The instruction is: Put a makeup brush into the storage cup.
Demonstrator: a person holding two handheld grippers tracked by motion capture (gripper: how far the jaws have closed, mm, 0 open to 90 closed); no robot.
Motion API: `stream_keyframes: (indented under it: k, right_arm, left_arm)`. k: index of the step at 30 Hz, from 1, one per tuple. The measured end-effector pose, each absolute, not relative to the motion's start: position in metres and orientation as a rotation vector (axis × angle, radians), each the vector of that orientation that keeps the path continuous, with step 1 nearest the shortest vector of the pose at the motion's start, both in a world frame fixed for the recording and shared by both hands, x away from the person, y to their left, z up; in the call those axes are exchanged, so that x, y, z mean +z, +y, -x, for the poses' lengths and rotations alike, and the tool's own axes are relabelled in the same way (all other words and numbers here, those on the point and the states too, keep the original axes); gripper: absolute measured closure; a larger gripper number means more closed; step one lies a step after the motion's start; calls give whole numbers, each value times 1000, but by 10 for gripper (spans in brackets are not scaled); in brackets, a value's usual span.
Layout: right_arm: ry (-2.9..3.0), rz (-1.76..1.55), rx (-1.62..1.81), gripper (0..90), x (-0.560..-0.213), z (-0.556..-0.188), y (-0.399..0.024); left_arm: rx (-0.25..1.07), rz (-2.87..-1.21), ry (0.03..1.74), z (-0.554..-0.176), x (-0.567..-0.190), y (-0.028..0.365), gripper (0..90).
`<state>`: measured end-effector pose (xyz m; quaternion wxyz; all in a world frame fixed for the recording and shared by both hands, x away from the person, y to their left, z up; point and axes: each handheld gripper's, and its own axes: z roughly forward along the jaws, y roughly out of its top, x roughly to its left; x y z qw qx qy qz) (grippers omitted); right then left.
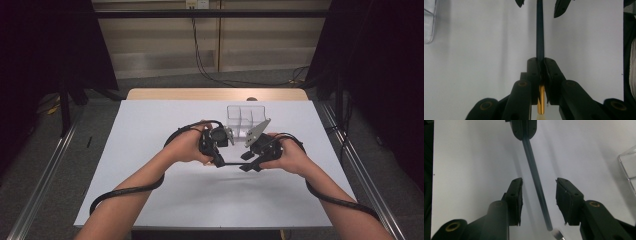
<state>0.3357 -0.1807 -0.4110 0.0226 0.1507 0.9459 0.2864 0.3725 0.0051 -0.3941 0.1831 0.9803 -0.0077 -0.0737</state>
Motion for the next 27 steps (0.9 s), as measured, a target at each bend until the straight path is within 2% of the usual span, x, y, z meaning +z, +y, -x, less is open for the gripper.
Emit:
stream_keyframes:
  k: [4, 5, 6, 10, 15, 22, 25, 27]
  right_arm:
    - [2955, -465, 882, 643, -411, -338, -176]
    - [2967, -455, 878, 691, -412, -339, -174]
    - [2967, -455, 878, 691, -412, -339, -174]
    - [2986, -433, 864, 803, -415, -340, -171]
    - [3022, -376, 865, 846, -418, -338, -170]
    - [3021, -353, 902, 851, -419, -336, -171]
    - [3017, -355, 911, 851, -419, -335, -172]
    - [3002, -351, 913, 851, -418, -334, -172]
  left_arm:
    - [-212, -2765, -20, -373, -393, 4, 835]
    - [-209, -2757, -15, -373, -393, 5, 835]
    - [-210, -2756, -19, -373, -393, 5, 835]
    - [-210, -2752, -45, -373, -392, 4, 834]
    - [-201, -2758, -74, -371, -389, 4, 819]
    - [-214, -2736, -78, -372, -391, 7, 804]
    - [-224, -2724, -87, -374, -392, 7, 760]
    - [-224, -2705, -69, -374, -392, 9, 697]
